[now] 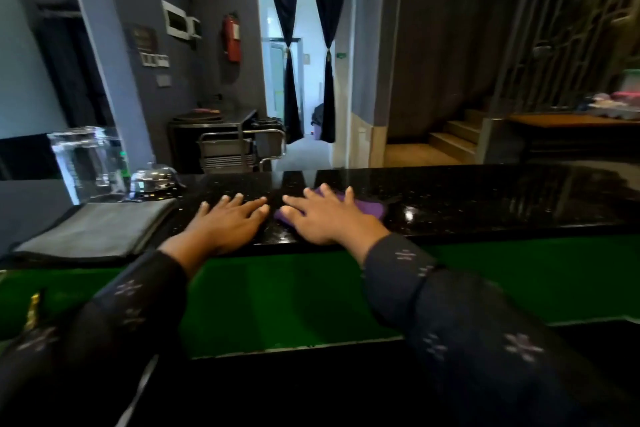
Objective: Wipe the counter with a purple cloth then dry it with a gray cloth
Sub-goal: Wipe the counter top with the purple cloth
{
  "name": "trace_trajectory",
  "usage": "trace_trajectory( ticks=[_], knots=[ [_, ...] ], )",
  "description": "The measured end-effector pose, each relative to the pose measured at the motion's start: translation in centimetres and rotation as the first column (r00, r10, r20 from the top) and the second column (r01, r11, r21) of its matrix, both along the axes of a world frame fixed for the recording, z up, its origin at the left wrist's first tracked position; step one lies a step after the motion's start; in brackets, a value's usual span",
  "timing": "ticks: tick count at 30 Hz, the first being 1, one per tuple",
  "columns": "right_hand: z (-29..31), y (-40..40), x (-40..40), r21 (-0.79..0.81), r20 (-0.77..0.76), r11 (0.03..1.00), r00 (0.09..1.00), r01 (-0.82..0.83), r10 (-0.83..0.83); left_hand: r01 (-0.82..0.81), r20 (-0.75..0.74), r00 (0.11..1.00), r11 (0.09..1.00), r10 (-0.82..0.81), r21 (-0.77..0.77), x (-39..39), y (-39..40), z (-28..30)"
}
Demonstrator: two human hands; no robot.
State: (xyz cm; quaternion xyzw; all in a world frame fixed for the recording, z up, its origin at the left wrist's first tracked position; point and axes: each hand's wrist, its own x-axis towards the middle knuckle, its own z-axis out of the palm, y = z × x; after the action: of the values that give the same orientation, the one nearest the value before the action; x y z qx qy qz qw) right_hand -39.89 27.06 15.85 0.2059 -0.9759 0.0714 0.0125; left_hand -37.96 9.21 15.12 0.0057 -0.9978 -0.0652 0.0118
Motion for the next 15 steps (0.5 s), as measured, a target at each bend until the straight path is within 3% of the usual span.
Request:
trace_trajectory(
  ticks=[3, 6, 11, 15],
  knots=[
    [0.1, -0.1, -0.6, -0.005, 0.109, 1.0, 0.994, 0.015, -0.014, 0.057, 0.039, 0.998, 0.998, -0.055, -0.041, -0.3, 0.0, -0.3],
    [0.1, 3.0, -0.9, -0.025, 0.093, 0.999, 0.995, 0.031, -0.028, 0.07, 0.027, 0.997, 0.996, -0.068, -0.054, -0.5, -0.3, -0.3],
    [0.1, 14.4, -2.0, 0.017, 0.033, 0.928, 0.928, 0.371, -0.372, 0.075, 0.026, 0.997, 0.996, -0.073, -0.045, -0.2, -0.4, -0.4],
    [0.2, 20.0, -2.3, 0.06, 0.093, 0.857, 0.852, 0.512, -0.515, 0.062, 0.018, 0.998, 0.997, -0.061, -0.054, -0.1, 0.1, -0.5]
  ],
)
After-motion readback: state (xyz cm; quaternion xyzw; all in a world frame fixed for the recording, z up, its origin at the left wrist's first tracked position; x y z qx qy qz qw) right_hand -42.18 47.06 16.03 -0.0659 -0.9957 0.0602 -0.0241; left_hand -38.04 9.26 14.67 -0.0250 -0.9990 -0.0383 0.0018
